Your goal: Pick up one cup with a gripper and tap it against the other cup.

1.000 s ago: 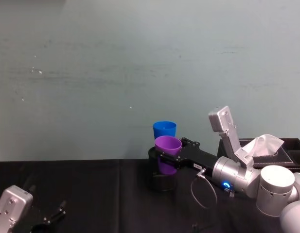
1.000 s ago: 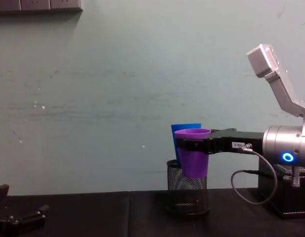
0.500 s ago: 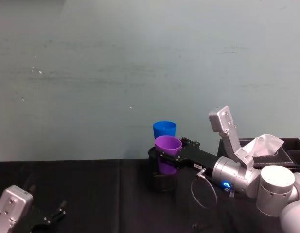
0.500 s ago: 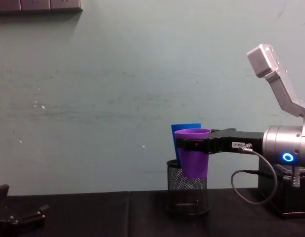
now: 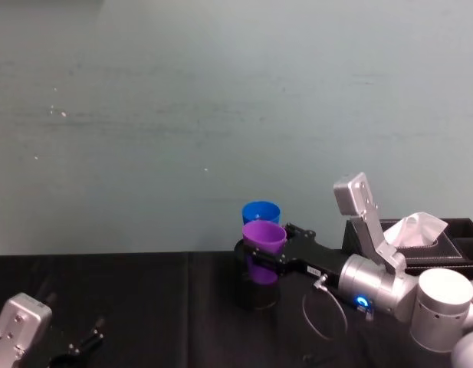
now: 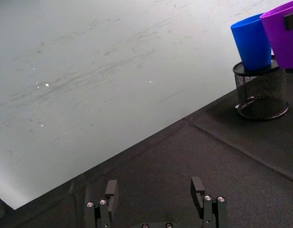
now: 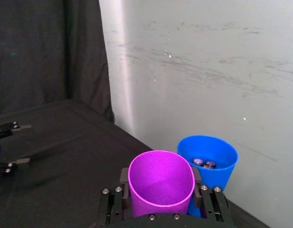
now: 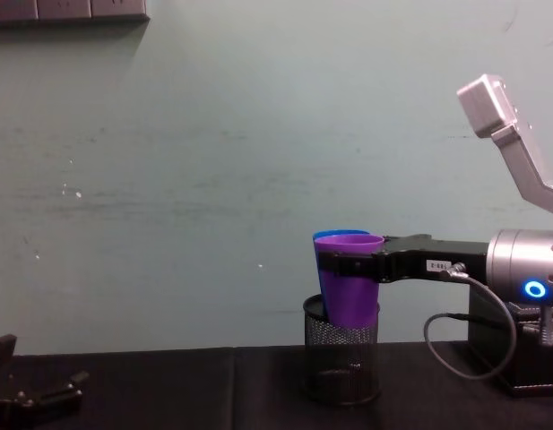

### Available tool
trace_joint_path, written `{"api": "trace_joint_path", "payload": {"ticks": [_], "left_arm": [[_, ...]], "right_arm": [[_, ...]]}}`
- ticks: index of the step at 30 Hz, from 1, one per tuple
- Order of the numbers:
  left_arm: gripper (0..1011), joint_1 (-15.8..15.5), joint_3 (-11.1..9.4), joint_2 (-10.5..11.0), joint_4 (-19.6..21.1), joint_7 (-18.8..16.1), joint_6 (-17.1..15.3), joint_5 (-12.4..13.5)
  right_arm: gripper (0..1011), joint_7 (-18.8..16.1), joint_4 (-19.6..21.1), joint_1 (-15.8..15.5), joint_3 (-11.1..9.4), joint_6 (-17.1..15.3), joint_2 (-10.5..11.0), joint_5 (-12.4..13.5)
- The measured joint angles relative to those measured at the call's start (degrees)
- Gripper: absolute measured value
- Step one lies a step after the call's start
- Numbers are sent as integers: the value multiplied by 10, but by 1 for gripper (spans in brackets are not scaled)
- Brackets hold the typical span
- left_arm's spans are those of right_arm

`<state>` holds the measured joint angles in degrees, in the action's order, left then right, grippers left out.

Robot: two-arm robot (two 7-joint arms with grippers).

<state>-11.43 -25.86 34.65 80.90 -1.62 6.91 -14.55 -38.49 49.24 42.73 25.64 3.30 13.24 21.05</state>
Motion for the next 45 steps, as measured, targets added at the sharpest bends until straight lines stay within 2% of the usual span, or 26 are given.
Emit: {"api": "trace_joint_path", "payload": {"ticks": [10,14,19,30,39,45], "left_arm": [[1000,0,0,0,0,0,0,0],[1000,0,0,0,0,0,0,0],[1000,0,0,0,0,0,0,0],[1000,0,0,0,0,0,0,0],[1000,0,0,0,0,0,0,0],[1000,0,0,0,0,0,0,0]], "right_arm": [[733,7,86,-49,3,-35,27,23],[732,9,106,-58,3,-39,33,28],[733,15,165,-87,7,-52,55,39],[733,38,253,-148,7,-60,97,54],[732,50,287,-188,7,-48,117,62],[733,55,294,-204,11,-36,126,55]]}}
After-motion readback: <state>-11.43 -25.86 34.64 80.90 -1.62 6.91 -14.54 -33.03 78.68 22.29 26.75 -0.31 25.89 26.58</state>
